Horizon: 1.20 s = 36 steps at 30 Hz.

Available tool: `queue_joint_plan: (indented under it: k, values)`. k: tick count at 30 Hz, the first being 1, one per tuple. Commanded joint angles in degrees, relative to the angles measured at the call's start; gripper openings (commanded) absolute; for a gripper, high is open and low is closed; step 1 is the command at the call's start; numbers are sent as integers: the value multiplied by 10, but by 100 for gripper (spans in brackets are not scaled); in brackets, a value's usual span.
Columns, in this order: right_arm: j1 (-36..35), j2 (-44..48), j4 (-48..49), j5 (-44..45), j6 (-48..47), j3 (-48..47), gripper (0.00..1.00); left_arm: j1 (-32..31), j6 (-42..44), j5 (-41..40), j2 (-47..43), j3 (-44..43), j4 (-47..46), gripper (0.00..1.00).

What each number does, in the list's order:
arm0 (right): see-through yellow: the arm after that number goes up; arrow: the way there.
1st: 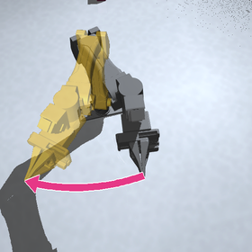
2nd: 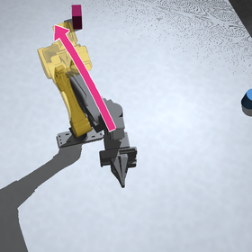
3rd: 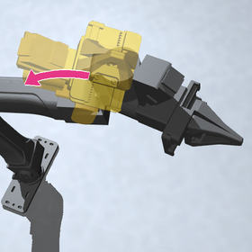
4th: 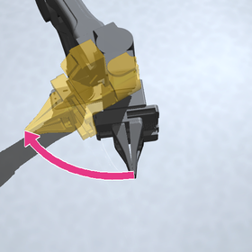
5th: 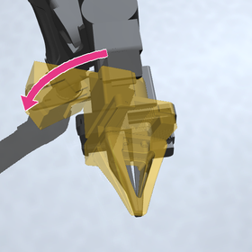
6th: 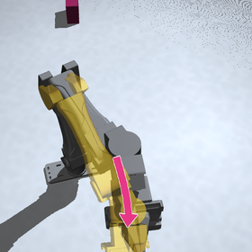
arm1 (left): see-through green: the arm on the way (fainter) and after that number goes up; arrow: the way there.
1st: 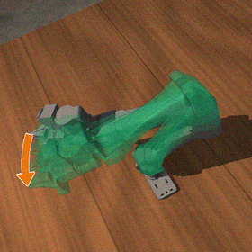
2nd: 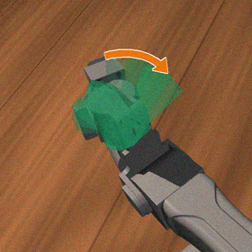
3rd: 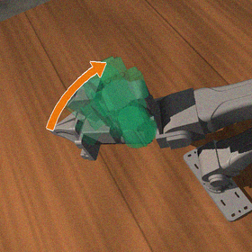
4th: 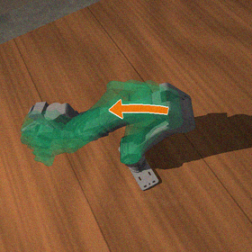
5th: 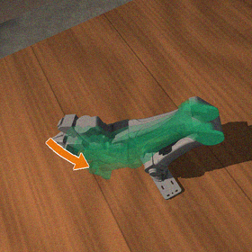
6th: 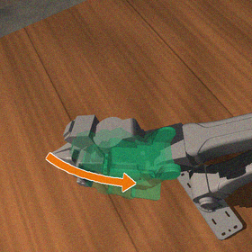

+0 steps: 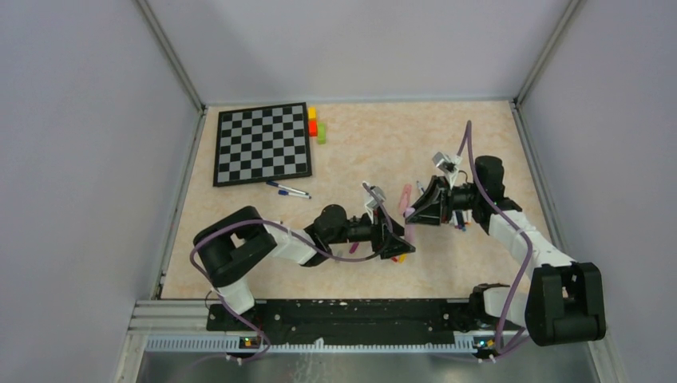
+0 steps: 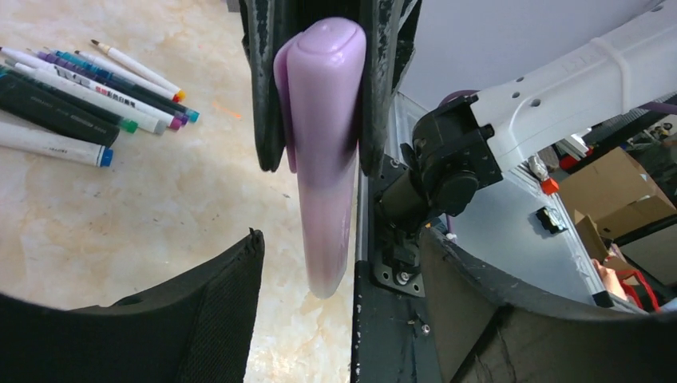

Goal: Open the pen caps
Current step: Pick up the pen from the center of the board.

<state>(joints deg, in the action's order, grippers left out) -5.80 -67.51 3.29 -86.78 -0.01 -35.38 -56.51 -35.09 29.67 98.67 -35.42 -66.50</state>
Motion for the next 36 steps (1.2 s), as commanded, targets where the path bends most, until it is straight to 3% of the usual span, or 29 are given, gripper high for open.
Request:
queue_joint_plan:
  k: [1, 10, 13, 17, 18, 19, 22, 24, 29, 36]
  values:
    - [-10, 10, 7, -27, -25, -15, 0, 0, -19, 17, 6, -25, -67, 71]
    - [-14, 10, 3, -34, -28, -16, 0, 0, -39, 24, 38, -39, -95, 46]
    - [-14, 9, 2, -33, -29, -16, 0, 0, -38, 30, 39, -42, -89, 31]
    - [-14, 9, -5, -14, -27, -18, 0, 1, -37, 34, 37, -41, -81, 3]
    - [-15, 9, -9, -3, -26, -19, 0, 1, -35, 33, 36, -41, -75, 0]
    - [-15, 10, -17, 11, -25, -21, 4, 2, -32, 31, 32, -39, -67, 0]
    - [-14, 12, -93, 50, -67, -43, 34, 1, -12, 18, 16, -43, -10, 0]
    - [-14, 11, -154, 63, -115, -61, 46, 1, 8, 12, 4, -52, 47, 0]
    - [-15, 7, -170, 69, -123, -65, 52, 1, 41, 6, -13, -63, 125, 0]
    - [-15, -3, -193, 73, -143, -66, 53, 1, 42, 6, -23, -62, 125, 0]
